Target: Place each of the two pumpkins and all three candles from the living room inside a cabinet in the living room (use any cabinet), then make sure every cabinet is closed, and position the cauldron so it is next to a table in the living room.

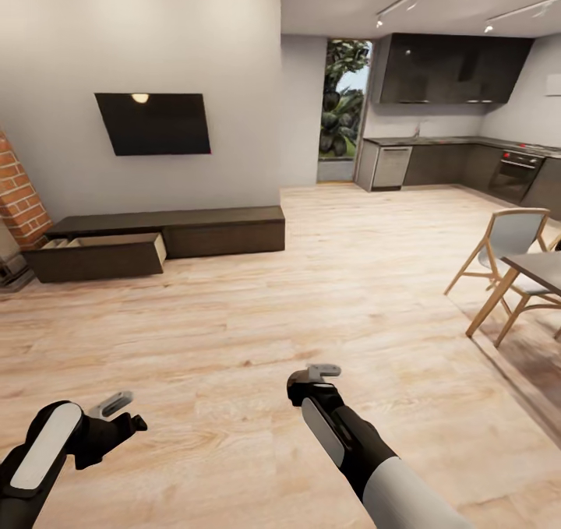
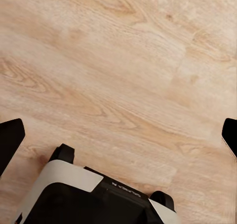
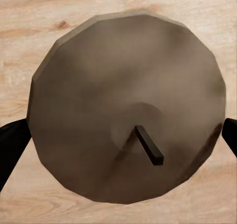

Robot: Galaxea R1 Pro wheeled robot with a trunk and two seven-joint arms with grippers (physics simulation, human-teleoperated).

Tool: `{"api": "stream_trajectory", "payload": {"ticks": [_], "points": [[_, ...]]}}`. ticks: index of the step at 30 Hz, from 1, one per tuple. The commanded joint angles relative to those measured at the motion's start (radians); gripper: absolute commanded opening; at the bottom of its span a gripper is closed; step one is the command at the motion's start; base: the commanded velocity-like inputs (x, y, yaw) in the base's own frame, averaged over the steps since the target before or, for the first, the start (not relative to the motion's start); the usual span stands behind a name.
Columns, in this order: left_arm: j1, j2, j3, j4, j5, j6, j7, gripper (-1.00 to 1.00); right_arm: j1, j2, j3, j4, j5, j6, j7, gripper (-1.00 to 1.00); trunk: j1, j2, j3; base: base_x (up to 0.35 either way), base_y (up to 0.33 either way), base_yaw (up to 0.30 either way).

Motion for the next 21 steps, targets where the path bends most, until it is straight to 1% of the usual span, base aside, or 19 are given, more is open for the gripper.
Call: {"api": "stream_trajectory", "payload": {"ticks": [1,6,15,16,18,19,21], "points": [[0.0,0.0,0.0,0.0,0.0,0.0,0.0,1.0,0.0,0.0,0.0,0.0,0.001,0.0,0.001,-1.0,0.0,0.0,0.001,0.298,0.166,0.238],[0.0,0.0,0.0,0.01,0.0,-0.001,0.0,1.0,0.0,0.0,0.0,0.0,0.001,0.0,0.002,-1.0,0.0,0.0,0.005,0.31,0.132,0.228],[0.0,-0.001,0.0,0.017,0.0,-0.003,0.0,1.0,0.0,0.0,0.0,0.0,0.001,0.001,0.007,-1.0,0.0,0.0,0.006,0.329,0.02,0.066],[0.0,-0.001,0.0,0.017,0.0,-0.003,0.0,1.0,0.0,0.0,0.003,0.0,0.001,0.0,0.007,-1.0,0.0,0.0,0.006,0.331,0.001,0.2],[0.0,0.0,0.0,0.017,0.0,-0.002,0.0,1.0,0.0,0.0,0.023,0.0,0.002,0.0,0.006,-1.0,0.0,0.0,0.006,0.332,0.0,0.242],[0.0,-0.001,0.0,0.017,0.0,-0.003,0.0,1.0,0.0,0.0,0.037,0.0,0.002,0.0,0.006,-1.0,0.0,0.0,0.006,0.332,0.0,0.161],[0.0,0.0,0.0,0.017,0.0,-0.003,0.0,1.0,0.0,0.0,0.048,-0.002,0.002,-0.001,0.007,-1.0,0.0,0.0,0.005,0.332,0.0,0.085]]}}
